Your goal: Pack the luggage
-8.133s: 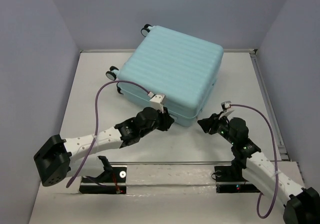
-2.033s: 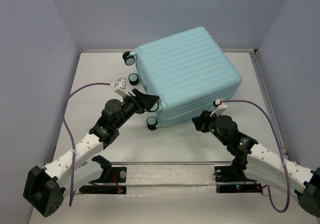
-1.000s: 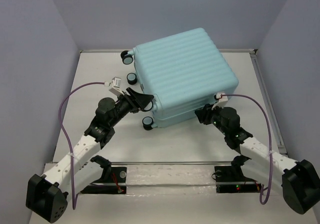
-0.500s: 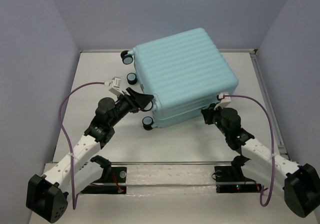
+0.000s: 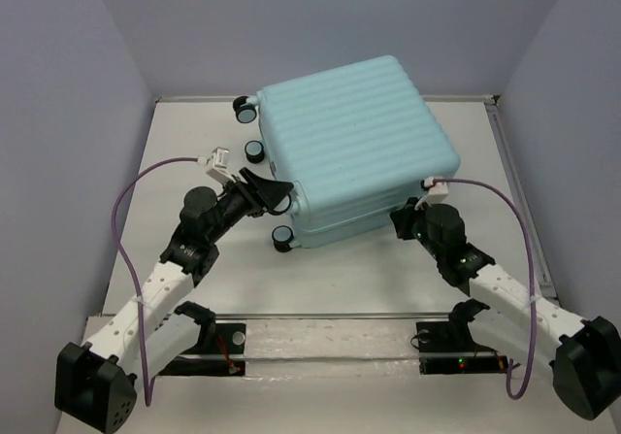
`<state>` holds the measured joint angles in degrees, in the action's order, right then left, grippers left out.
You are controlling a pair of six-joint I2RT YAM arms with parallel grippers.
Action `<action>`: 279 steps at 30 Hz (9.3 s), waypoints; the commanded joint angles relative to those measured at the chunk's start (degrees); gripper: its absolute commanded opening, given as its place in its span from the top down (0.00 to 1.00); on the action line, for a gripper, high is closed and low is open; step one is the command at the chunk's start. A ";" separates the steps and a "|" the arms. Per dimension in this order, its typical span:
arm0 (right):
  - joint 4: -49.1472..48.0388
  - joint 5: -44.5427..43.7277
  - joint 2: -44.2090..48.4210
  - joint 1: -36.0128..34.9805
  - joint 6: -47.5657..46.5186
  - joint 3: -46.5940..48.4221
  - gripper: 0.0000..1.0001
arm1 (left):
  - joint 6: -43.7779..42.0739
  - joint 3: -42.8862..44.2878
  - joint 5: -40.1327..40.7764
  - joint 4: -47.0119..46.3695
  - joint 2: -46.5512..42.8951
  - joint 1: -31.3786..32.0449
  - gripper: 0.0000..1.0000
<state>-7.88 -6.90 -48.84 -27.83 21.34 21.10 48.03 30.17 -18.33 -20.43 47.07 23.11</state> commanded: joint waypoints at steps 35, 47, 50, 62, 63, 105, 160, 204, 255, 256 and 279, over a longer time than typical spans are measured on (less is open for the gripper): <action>-31.51 -9.63 -16.82 -52.41 5.11 4.74 0.93 | -22.73 35.22 5.16 26.23 22.78 -24.50 0.01; 0.83 -13.23 -1.98 -46.36 11.70 4.57 0.33 | -32.55 24.49 -8.12 12.96 22.18 -26.89 0.01; 7.25 -12.79 5.75 -41.52 11.88 3.16 0.32 | -33.26 26.42 -10.67 12.08 24.99 -26.81 0.01; 16.49 -17.36 14.30 -28.34 12.23 3.50 0.67 | -27.47 30.56 -19.99 6.90 36.60 -26.81 0.02; 16.49 -17.10 14.12 -27.46 11.53 3.85 0.80 | -27.12 30.73 -19.99 6.37 37.04 -26.63 0.02; -12.95 35.26 -30.95 16.32 6.07 33.54 0.89 | -10.41 0.78 0.83 -2.70 -0.35 -9.68 0.94; -72.98 49.33 -41.42 28.19 7.31 1.38 0.53 | -9.01 2.61 3.30 2.94 -13.76 5.63 0.94; -84.32 15.53 -40.90 -6.24 6.79 -8.53 0.93 | -3.30 7.18 -2.77 -11.04 -0.49 6.86 0.94; -90.38 50.75 -53.82 36.18 21.72 1.13 0.42 | -13.40 7.44 1.46 18.95 -4.98 7.38 0.01; -90.38 51.01 -53.82 36.18 21.72 2.18 0.43 | -13.40 7.70 0.84 18.32 -3.06 7.30 0.01; -65.68 56.72 -47.04 36.18 9.33 11.68 0.38 | 3.56 -0.38 8.82 -7.44 -1.51 8.18 0.94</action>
<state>-69.21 45.15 -95.26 9.04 32.27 29.08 48.95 30.48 -17.19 -14.35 51.37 31.31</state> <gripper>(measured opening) 0.594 0.718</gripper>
